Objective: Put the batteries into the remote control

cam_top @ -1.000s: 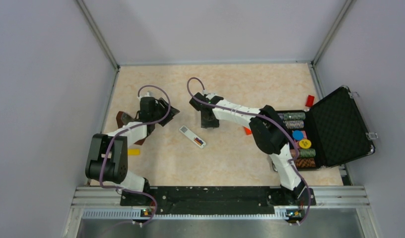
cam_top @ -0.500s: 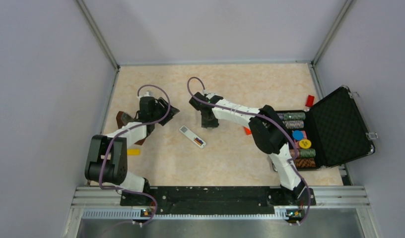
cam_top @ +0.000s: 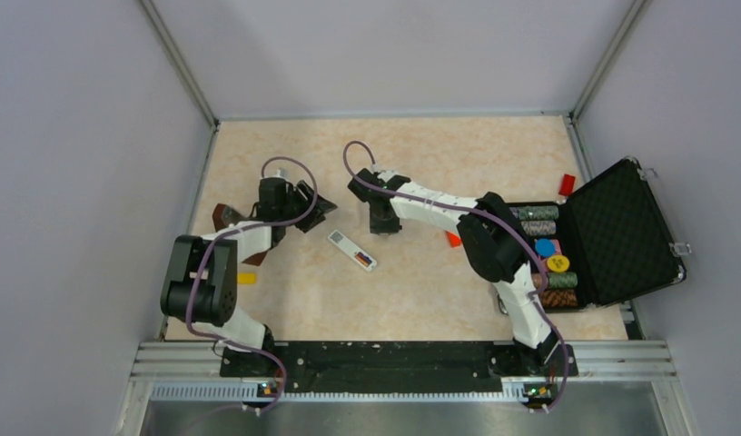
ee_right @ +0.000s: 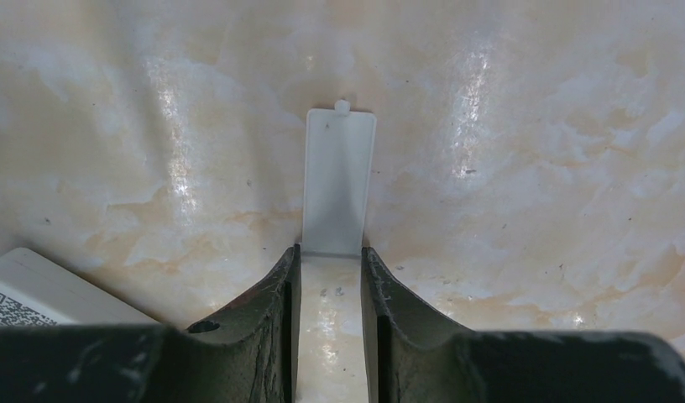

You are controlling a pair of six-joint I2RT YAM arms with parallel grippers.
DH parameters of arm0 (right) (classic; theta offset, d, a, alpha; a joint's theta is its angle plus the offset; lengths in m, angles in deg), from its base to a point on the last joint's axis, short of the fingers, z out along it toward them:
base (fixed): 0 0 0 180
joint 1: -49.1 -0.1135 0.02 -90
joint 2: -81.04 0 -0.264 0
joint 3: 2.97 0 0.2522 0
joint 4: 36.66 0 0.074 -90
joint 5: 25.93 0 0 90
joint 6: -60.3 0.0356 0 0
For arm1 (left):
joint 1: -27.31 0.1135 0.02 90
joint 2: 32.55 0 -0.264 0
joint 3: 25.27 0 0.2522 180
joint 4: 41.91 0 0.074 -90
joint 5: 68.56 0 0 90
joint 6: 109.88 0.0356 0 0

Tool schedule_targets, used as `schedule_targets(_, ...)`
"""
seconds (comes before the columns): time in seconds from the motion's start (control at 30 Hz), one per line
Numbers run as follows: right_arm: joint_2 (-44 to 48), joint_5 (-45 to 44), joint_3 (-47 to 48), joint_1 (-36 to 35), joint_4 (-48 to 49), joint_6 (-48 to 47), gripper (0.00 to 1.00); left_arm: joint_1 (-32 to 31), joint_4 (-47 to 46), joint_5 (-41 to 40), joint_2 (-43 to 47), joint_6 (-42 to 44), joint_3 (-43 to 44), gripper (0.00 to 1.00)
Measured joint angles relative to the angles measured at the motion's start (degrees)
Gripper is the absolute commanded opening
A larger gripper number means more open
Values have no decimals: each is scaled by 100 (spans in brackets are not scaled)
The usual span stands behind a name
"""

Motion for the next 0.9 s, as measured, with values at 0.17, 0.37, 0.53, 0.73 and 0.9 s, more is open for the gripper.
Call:
schedule_targets(0.17, 111, -26, -173, 13, 177, -181, 19, -42, -81, 459, -516, -57, 101, 60)
schedule_targets(0.37, 332, -11, -470, 52, 308, -398, 19, -199, -168, 839, -931, -151, 306, 60)
schedule_targets(0.53, 597, 90, -686, 74, 437, -549, 20, -328, -337, 1058, -1130, -273, 481, 60)
schedule_targets(0.73, 907, 293, -776, 85, 658, -658, 21, -439, -509, 1204, -1375, -446, 675, 60)
schedule_targets(0.9, 1054, 387, -831, 118, 776, -693, 39, -507, -553, 1272, -1495, -638, 678, 60)
